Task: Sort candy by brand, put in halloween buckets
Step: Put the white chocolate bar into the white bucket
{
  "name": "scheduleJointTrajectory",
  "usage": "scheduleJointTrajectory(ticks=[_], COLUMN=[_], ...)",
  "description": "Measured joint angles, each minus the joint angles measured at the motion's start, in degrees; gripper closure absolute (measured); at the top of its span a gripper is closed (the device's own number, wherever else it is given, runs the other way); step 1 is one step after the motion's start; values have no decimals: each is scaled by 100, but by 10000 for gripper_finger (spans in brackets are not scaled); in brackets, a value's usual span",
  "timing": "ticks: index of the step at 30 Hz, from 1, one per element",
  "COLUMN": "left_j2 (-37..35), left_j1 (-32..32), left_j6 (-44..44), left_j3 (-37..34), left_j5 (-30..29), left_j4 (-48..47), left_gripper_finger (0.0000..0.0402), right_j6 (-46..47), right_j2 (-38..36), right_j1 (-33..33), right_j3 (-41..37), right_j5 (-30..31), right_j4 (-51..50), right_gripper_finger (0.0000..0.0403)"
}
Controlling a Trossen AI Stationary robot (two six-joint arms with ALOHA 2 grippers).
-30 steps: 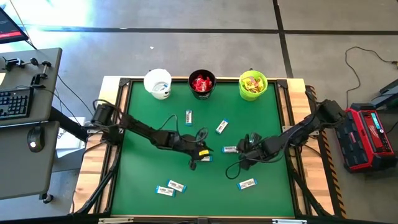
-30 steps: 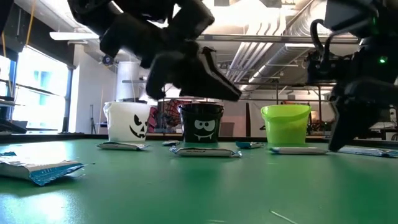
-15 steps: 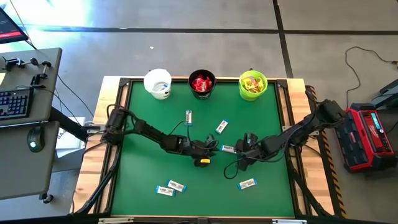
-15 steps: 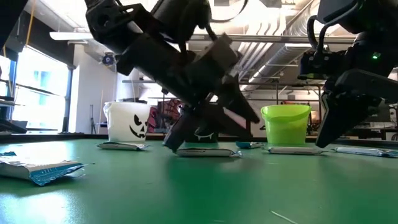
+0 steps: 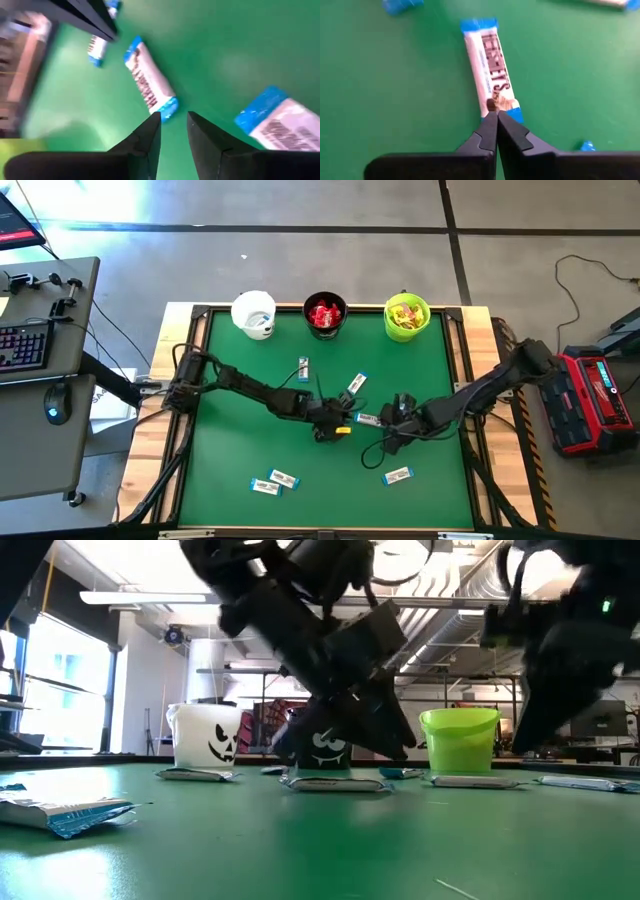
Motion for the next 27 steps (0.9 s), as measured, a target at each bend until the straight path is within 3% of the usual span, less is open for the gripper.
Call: scheduleJointTrajectory(ticks=[6,14,27], left_j2=[0,324,643], left_j1=[314,289,322], left_j6=[-1045,149,950], left_j3=[643,638,638], left_j5=[1235,969,542], left_j4=[-1031,-844,-50], left_gripper_finger=[341,335,298], right_j6=[309,286,112], right_j2=[-292,-278,-276], right_j1=[53,-11,-45], right_j3=[-144,-677,-804], right_j5=[40,-114,-145], right_j4=[-502,356,901], right_gripper_finger=[403,403,403])
